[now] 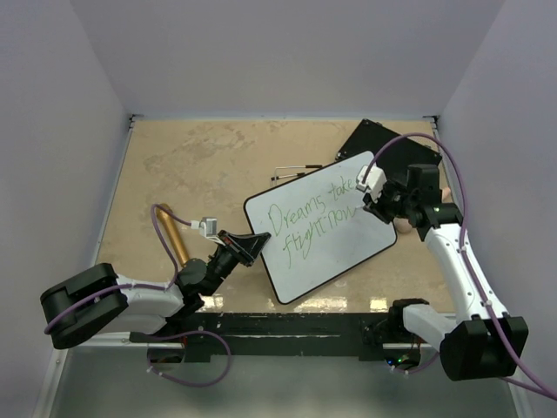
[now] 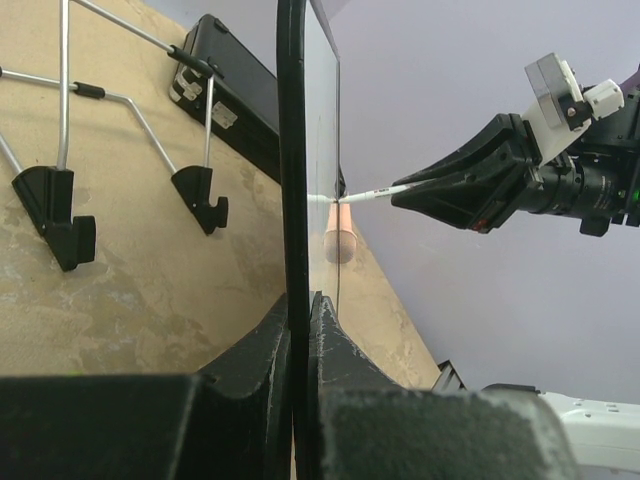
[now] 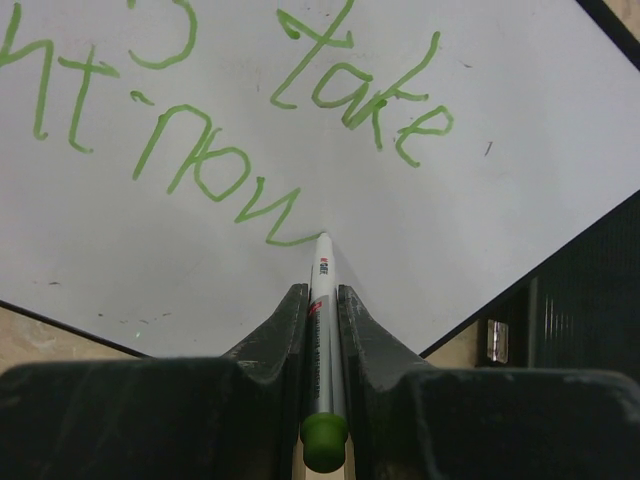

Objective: Write a sentence on the whiteboard

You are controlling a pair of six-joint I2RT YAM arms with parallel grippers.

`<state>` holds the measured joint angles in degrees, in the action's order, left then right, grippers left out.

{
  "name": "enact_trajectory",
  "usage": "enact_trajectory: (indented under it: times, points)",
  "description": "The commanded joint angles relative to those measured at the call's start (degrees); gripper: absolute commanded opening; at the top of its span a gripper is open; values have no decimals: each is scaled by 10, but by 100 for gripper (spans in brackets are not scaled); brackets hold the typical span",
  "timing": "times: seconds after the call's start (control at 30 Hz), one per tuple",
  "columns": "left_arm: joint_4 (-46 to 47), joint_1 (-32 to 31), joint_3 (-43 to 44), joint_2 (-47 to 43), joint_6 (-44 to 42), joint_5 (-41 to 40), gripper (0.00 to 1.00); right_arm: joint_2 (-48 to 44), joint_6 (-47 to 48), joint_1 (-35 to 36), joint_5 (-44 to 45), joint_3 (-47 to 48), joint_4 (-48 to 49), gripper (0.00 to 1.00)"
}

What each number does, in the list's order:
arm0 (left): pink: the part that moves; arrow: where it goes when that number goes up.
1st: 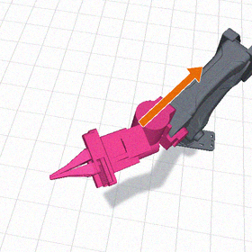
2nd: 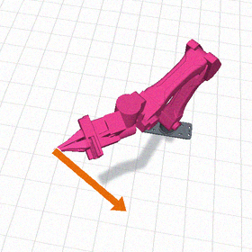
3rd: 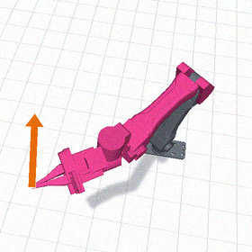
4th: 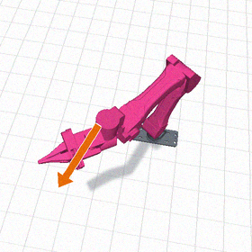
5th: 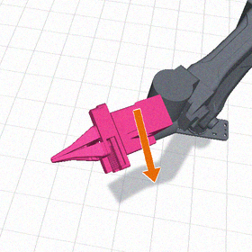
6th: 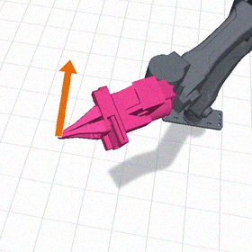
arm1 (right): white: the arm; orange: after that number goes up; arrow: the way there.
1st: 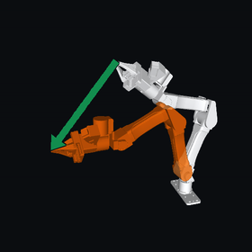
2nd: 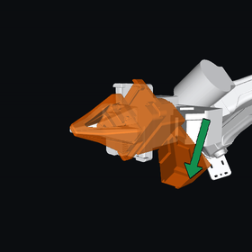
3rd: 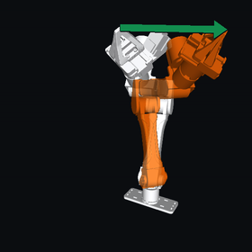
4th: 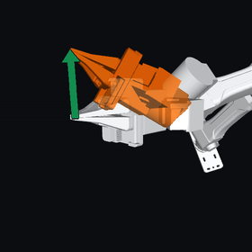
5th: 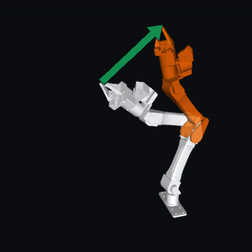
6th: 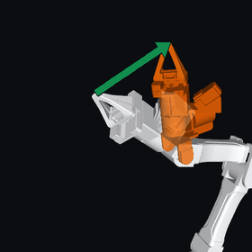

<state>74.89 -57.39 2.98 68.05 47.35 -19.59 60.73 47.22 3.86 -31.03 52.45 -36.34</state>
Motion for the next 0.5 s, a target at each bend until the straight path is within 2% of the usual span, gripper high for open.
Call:
enact_trajectory:
  times: [0.0,0.17,0.27,0.47]
  points:
    - [10,-4,-47,6,-61,42,0,11,-13,-9,-18,35,43,0]
    - [10,-4,-46,9,-61,40,0,15,-10,-20,-24,54,37,0]
    - [10,-4,-44,9,-62,39,0,3,8,-26,-41,66,-1,0]
    - [-14,-1,-33,0,-72,42,0,-81,9,-26,-54,92,-81,0]
